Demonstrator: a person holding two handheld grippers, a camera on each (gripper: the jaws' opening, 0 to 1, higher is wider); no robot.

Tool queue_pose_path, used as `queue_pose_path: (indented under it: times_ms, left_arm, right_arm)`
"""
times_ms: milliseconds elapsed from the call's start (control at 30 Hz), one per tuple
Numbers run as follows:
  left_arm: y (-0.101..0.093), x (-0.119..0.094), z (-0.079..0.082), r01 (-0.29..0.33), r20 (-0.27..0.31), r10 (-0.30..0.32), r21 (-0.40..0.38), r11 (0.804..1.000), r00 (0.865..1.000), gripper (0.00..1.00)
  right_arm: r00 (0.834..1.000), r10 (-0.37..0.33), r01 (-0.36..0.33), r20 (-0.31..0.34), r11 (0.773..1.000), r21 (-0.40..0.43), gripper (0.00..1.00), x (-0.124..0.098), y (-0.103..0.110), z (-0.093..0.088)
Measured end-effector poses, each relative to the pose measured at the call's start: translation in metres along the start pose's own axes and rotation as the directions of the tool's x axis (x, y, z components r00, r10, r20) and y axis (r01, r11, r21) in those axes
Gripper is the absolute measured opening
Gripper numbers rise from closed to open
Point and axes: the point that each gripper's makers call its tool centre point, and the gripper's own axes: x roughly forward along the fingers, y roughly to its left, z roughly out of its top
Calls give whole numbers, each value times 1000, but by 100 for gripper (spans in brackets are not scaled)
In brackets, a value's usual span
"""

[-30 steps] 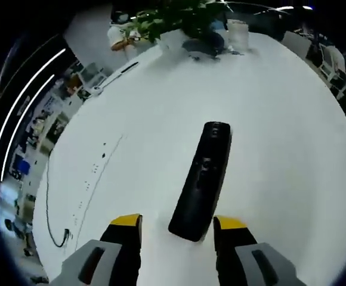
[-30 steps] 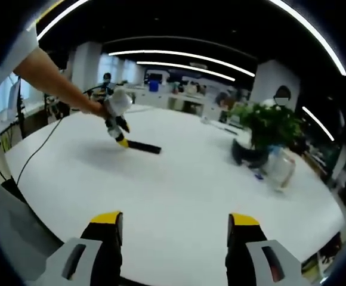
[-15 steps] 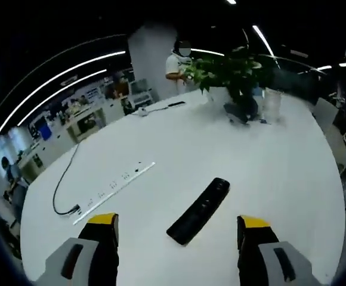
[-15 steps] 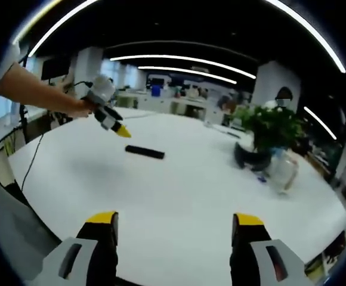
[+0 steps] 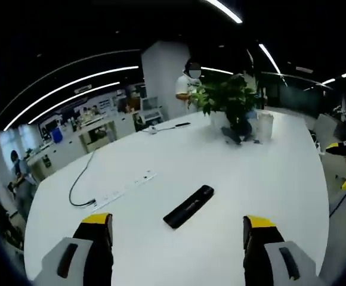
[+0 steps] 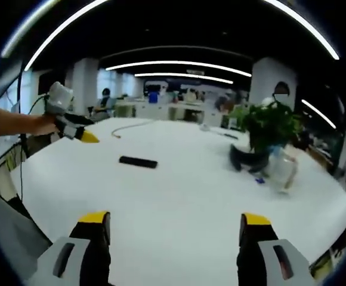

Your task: Press the specified remote control buttons in sequence, fully releasing each button before pressing the next.

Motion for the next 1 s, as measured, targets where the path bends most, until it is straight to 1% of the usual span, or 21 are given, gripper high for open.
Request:
queue_pose_path:
  times_ms: [67, 100, 133, 167, 233, 300, 333, 467, 567, 600, 700, 767, 833, 867, 933, 1000]
  left_arm:
    - [-3, -11, 1, -18, 29, 19, -26, 999, 999, 98]
    - [-2, -17, 0, -42, 48, 44, -50, 998, 998, 99]
    - [2, -22, 0, -80, 63, 83, -55, 995, 995, 100]
    - [2, -31, -1, -104, 78, 109, -62, 993, 991, 100]
    - [4, -45, -2, -145, 111, 158, -112, 983, 981, 100]
    - [0, -59, -7, -159, 113, 172, -117, 980, 979, 100]
    - [-2, -63, -10, -161, 115, 174, -116, 980, 978, 100]
    - [-6, -84, -19, -185, 122, 204, -152, 971, 971, 100]
    - [-12, -101, -27, -218, 145, 245, -180, 959, 959, 100]
    - [-15, -107, -35, -233, 134, 259, -186, 955, 956, 100]
    - [-20, -121, -50, -270, 119, 289, -153, 951, 950, 100]
    - [-24, -131, -59, -281, 119, 301, -161, 946, 946, 100]
    - [-26, -142, -67, -301, 116, 325, -184, 936, 939, 100]
    - [-27, -145, -69, -303, 121, 329, -191, 933, 937, 100]
    - [-27, -151, -75, -320, 137, 354, -221, 921, 925, 100]
    - [-31, -153, -79, -317, 138, 350, -214, 924, 927, 100]
  right_arm:
    - [1000, -17, 17, -3, 1000, 14, 89, -1, -5, -3]
    - [1000, -22, 22, -6, 999, 33, 89, -3, -6, -5]
    - [1000, -18, 18, 3, 999, 49, 89, -3, -5, -5]
    - [1000, -17, 17, 10, 998, 57, 89, -4, -3, -5]
    - [1000, -19, 18, 19, 999, 45, 89, -5, 3, -5]
    - [999, -33, 33, 26, 999, -17, 88, -4, 5, -5]
    - [999, -39, 40, 20, 999, -30, 88, -3, 5, -6]
    - [999, -38, 38, 23, 999, 14, 89, -3, -3, -7]
    - [998, -53, 52, 18, 998, 39, 89, -3, -7, -9]
    - [998, -57, 57, 19, 998, 39, 89, -3, -7, -8]
    - [997, -74, 73, 27, 997, 28, 89, -4, -9, -7]
    - [996, -85, 85, 27, 996, 28, 89, -4, -12, -8]
    - [995, -99, 98, 29, 995, 32, 89, -5, -15, -7]
    - [994, -105, 104, 30, 994, 33, 89, -5, -16, -7]
    - [994, -107, 106, 25, 994, 36, 88, -5, -17, -8]
    - [994, -108, 107, 22, 994, 34, 90, -5, -18, -9]
